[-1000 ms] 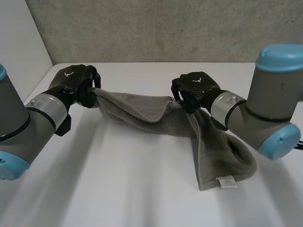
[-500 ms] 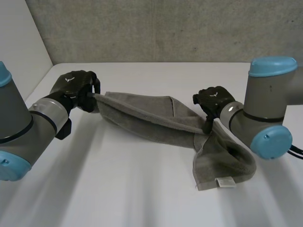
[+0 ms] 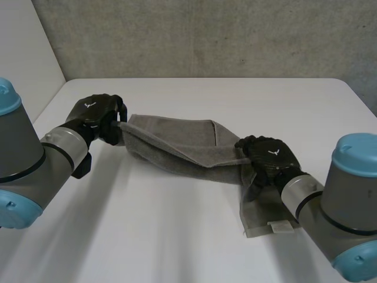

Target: Fold the towel.

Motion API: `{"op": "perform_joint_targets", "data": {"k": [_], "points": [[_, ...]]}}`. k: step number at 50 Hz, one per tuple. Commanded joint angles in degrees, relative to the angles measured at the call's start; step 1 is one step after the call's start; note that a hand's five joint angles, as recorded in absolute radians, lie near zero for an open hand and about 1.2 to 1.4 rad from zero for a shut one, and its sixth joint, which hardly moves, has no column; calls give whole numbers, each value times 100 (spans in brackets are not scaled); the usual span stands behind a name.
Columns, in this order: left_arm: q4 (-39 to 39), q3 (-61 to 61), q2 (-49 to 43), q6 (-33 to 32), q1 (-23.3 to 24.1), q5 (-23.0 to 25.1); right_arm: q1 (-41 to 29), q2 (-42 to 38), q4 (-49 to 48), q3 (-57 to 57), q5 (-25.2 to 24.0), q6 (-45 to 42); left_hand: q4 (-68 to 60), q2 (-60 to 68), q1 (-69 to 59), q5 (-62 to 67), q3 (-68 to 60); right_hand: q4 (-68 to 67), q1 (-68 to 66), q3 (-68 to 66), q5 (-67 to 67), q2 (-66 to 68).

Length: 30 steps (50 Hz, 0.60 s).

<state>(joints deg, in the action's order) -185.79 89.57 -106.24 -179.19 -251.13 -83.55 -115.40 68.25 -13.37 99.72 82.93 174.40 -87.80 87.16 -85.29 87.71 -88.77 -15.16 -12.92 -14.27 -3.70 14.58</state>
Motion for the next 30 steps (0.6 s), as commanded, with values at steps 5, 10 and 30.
{"op": "perform_joint_targets", "data": {"k": [5, 10, 30], "points": [[-1, 8, 16, -2, 2, 5, -149, -1007, -262, -866, 417, 33, 780, -716, 529, -1771, 877, 516, 292, 427, 370, -458], [-1, 8, 16, -2, 2, -4, -193, -1323, -271, -1350, 584, 42, 780, -716, 529, -1771, 877, -31, -255, -119, -176, 89], [-63, -36, 33, 7, -112, -21, -97, -754, -193, -2281, 558, -98, 780, -716, 529, -1771, 877, -6484, -6708, -6573, -6630, 6542]]}}
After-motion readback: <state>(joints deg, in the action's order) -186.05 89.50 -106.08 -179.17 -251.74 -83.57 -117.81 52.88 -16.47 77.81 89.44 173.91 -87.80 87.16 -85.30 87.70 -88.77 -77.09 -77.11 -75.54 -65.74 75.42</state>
